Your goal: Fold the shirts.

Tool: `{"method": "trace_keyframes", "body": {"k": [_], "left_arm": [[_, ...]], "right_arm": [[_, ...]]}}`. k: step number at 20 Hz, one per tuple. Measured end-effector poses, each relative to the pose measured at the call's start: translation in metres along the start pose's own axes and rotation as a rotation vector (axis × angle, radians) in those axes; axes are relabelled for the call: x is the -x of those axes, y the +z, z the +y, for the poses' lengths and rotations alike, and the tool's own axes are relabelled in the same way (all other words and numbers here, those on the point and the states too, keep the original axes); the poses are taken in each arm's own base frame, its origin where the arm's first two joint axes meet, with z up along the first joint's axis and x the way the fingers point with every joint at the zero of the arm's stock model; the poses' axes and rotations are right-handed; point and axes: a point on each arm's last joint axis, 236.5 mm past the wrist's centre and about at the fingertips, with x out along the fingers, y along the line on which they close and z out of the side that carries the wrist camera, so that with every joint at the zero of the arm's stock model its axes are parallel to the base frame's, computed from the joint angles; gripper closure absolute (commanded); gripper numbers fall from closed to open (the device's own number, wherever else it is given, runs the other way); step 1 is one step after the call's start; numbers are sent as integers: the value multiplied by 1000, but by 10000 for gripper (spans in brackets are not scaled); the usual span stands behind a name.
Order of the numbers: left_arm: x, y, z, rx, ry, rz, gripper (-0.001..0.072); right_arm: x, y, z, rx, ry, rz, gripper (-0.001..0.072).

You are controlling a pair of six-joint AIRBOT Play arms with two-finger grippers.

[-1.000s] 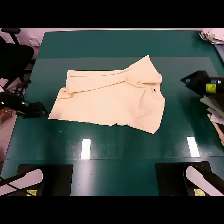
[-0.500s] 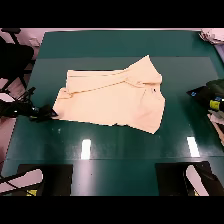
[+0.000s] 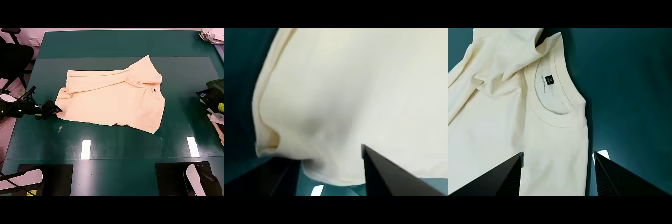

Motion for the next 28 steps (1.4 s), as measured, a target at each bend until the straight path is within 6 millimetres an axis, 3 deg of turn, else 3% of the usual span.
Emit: {"method": "trace_keyframes", "body": {"k": [3, 5, 8, 12, 16, 23, 25, 28], "left_arm": [[6, -5, 4, -31, 40, 44, 193], [21, -14, 29, -84, 168, 103, 193], [54, -6, 66, -144, 375, 105, 193], [105, 7, 46, -176, 422, 23, 193], [147, 18, -3, -232, 346, -120, 194], [198, 33, -71, -206, -34, -315, 193], [206, 35, -66, -196, -54, -333, 194], [208, 43, -22, -137, 81, -361, 195]], "right_arm": [[1, 0, -1, -2, -2, -2, 206], [1, 0, -1, -1, -4, -2, 206], [1, 2, -2, 0, -8, -7, 206], [0, 6, -4, -1, -13, -27, 206], [-9, 6, -12, -28, -20, 0, 206], [-27, -4, -21, -86, -8, 79, 206], [-28, -3, -21, -88, -6, 78, 206], [-29, 0, -22, -87, -6, 66, 207]]}}
